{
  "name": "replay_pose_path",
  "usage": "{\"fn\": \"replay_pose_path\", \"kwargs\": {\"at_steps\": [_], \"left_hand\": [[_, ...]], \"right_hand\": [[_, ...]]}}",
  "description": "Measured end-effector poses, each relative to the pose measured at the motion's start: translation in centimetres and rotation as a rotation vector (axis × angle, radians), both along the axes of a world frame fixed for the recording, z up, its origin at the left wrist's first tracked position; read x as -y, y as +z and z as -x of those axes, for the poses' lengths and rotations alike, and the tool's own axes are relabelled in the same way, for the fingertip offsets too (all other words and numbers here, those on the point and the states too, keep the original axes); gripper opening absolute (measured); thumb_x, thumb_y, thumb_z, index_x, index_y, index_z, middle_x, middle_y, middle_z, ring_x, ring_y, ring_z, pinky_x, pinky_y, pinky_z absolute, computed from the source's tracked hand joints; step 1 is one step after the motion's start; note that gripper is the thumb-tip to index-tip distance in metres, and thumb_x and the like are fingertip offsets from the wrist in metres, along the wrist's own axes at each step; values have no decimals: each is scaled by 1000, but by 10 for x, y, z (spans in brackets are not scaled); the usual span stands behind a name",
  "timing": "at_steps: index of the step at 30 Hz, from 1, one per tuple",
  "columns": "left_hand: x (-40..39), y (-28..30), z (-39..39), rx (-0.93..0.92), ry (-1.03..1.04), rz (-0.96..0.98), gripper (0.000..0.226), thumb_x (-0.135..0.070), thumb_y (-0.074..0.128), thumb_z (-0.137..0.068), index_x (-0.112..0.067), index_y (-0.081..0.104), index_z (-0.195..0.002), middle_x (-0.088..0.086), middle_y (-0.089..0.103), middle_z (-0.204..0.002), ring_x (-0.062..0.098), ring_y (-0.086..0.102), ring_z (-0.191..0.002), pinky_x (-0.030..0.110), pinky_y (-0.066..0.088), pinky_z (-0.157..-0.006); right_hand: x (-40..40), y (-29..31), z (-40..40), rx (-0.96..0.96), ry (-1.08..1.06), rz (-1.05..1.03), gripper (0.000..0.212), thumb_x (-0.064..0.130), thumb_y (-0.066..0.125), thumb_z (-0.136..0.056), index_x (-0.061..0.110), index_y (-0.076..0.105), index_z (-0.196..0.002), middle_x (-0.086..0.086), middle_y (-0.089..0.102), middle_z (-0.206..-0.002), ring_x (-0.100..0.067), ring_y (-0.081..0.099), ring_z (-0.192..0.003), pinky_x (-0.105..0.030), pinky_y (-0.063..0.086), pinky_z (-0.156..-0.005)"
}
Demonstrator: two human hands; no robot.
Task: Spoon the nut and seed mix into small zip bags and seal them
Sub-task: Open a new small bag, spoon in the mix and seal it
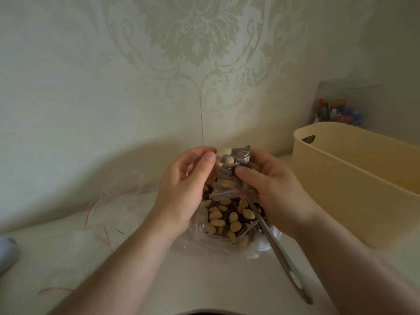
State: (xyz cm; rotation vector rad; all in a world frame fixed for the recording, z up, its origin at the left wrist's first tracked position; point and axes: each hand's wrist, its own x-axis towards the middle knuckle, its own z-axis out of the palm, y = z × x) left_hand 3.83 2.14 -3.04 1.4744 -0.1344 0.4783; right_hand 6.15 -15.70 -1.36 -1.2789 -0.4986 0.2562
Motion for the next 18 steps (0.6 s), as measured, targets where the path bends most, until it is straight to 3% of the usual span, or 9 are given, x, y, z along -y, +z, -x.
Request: {"fn": "replay_pose_path", "kwargs": {"at_steps": [3, 5, 10, 13, 15, 18], "left_hand": [[1, 2, 1, 21, 19, -63, 8, -27, 73, -97, -24, 79, -102, -1, 79, -97, 12, 74, -95, 34, 58, -89], [-1, 1, 3, 51, 55, -129, 11, -23, 71, -98, -29, 79, -100, -5, 80, -94, 10, 74, -92, 32, 58, -86], [-3, 2, 9, 136, 153, -380, 22, -41, 69, -94, -25, 79, -105, -13, 78, -90, 8, 74, -85, 20, 56, -74], [-5, 0, 5, 115, 176, -341, 21, -34, 64, -102, -21, 80, -105, -9, 79, -92, 12, 75, -88, 31, 60, -79], [-4, 0, 3, 70, 155, -258, 20, -30, 62, -105, -22, 80, -103, -4, 80, -92, 15, 76, -89, 42, 62, -86], [-2, 0, 3, 47, 121, -211, 16, -28, 64, -102, -24, 79, -100, -1, 79, -90, 16, 75, -86, 40, 62, -84]], "right_hand": [[1, 0, 0, 15, -14, 24, 32, -5, 47, -105, 7, 68, -126, -16, 76, -117, -36, 75, -104, -50, 64, -85], [1, -1, -2, 15, -35, 42, 34, -5, 46, -105, 8, 69, -125, -17, 76, -116, -39, 74, -104, -55, 63, -87], [1, -1, -1, 36, -71, 66, 32, -6, 49, -104, 9, 71, -122, -14, 77, -109, -29, 76, -93, -42, 65, -77], [2, -2, -1, 41, -76, 83, 34, -7, 47, -104, 10, 71, -122, -12, 78, -110, -26, 77, -97, -35, 64, -78], [1, -2, -1, 46, -56, 94, 35, -6, 45, -105, 9, 70, -125, -12, 78, -113, -29, 76, -104, -39, 64, -83], [-1, -2, 0, 9, -33, 88, 28, 3, 49, -106, 9, 72, -121, -14, 78, -110, -32, 76, -104, -39, 64, -85]]}}
